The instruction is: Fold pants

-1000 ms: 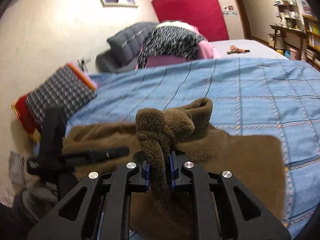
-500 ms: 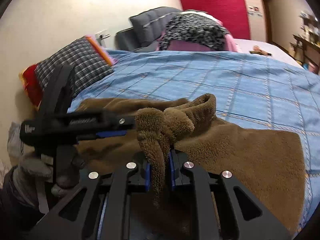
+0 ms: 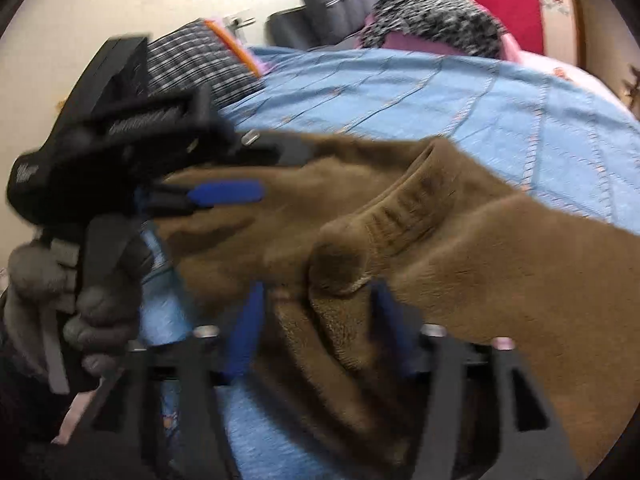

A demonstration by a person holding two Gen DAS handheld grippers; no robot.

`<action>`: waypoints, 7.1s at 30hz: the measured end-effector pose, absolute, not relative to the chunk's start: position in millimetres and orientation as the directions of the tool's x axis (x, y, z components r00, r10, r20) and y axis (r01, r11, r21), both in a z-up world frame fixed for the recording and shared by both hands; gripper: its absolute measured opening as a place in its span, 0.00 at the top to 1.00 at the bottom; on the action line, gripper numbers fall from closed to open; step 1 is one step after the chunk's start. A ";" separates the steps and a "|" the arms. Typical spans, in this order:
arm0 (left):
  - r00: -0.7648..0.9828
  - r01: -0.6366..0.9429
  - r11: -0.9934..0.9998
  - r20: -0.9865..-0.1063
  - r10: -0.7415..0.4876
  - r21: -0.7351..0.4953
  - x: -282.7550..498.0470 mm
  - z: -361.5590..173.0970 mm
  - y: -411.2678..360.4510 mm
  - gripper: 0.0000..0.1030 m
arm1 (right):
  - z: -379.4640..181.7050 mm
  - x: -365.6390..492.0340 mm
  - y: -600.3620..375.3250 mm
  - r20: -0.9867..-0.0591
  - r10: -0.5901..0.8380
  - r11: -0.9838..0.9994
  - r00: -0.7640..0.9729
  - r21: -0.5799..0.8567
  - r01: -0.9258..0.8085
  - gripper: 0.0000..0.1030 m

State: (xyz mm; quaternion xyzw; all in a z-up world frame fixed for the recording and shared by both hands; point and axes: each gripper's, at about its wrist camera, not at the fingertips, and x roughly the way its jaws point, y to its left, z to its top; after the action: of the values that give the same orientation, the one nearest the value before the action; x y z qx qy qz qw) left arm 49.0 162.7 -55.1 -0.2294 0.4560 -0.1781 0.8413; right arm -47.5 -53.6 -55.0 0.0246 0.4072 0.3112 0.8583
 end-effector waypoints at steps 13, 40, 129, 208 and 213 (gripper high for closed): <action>0.475 0.185 0.844 -0.706 -0.525 -0.503 52.1 -43.5 110.3 0.25 | -57.3 -57.5 -79.5 -0.612 0.713 0.684 0.342 0.499 -0.532 0.35; 0.459 0.286 0.858 -0.725 -0.513 -0.427 60.8 -60.0 13.2 0.43 | -58.3 -91.5 -253.3 -0.631 0.399 0.893 0.666 0.433 -0.124 0.36; 0.818 -0.185 0.843 -0.554 -0.153 -0.506 41.2 -19.5 276.5 0.80 | -73.8 -84.1 -211.3 -0.683 0.286 0.956 0.672 0.254 -0.149 0.36; 0.590 0.454 0.842 -0.610 -0.529 -0.292 -14.8 -9.4 37.6 0.29 | -10.0 -92.7 -227.1 -0.512 0.630 0.746 0.584 0.608 -0.272 0.84; 0.536 0.492 0.828 -0.655 -0.532 -0.270 -16.4 -27.5 20.2 0.29 | -43.9 -91.1 -234.9 -0.575 0.597 0.757 0.559 0.634 -0.156 0.81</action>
State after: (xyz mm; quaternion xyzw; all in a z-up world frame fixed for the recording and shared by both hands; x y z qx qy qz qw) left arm -16.4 20.2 -27.5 -0.0264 0.3827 -0.2923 0.8760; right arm -91.1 -234.9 -43.9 0.2671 0.4127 0.2235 0.8416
